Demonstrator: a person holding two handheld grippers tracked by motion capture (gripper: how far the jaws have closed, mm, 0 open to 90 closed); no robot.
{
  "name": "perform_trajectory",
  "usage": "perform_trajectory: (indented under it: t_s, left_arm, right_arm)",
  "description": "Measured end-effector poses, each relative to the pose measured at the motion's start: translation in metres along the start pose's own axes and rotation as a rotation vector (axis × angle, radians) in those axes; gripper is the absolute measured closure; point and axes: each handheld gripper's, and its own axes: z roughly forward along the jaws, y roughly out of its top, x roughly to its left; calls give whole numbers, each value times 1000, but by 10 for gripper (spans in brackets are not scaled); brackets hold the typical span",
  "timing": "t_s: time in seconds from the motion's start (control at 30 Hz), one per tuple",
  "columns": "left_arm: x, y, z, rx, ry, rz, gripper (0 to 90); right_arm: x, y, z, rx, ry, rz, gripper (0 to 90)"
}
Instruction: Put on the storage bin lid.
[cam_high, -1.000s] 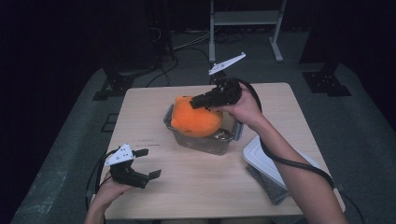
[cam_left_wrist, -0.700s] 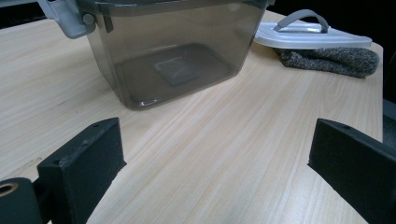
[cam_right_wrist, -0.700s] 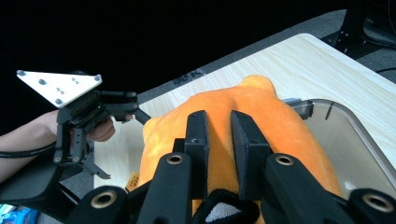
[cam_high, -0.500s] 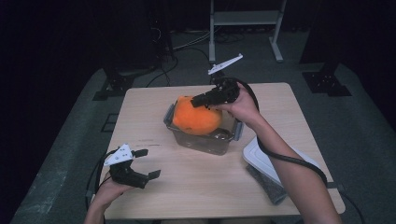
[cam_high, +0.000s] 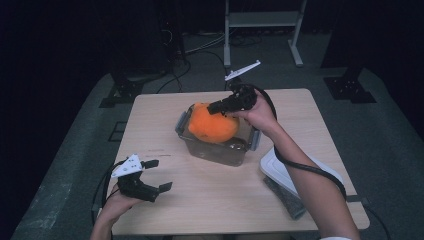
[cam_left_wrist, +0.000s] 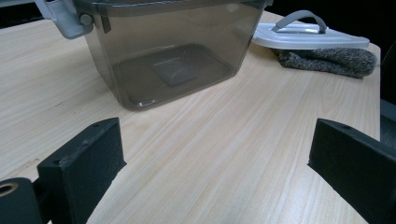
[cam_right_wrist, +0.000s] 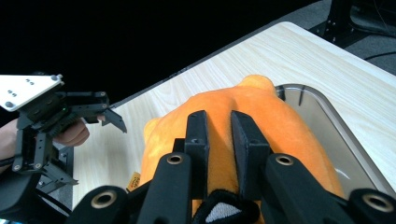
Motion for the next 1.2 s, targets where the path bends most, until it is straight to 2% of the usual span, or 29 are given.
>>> perform_trajectory:
  t_s: [0.47,0.87,1.2]
  left_arm:
    - [0,1,0,3,-1,2,25]
    - [0,0,1,3,-4,0,25]
    - [-1,0,1,4,-5,1,25]
  right_arm:
    - [-13,-6,3,7,-19,28,768]
    - [-27,-16,13,29,-33,60,769]
    - [-33,-22,19,43,-41,76,768]
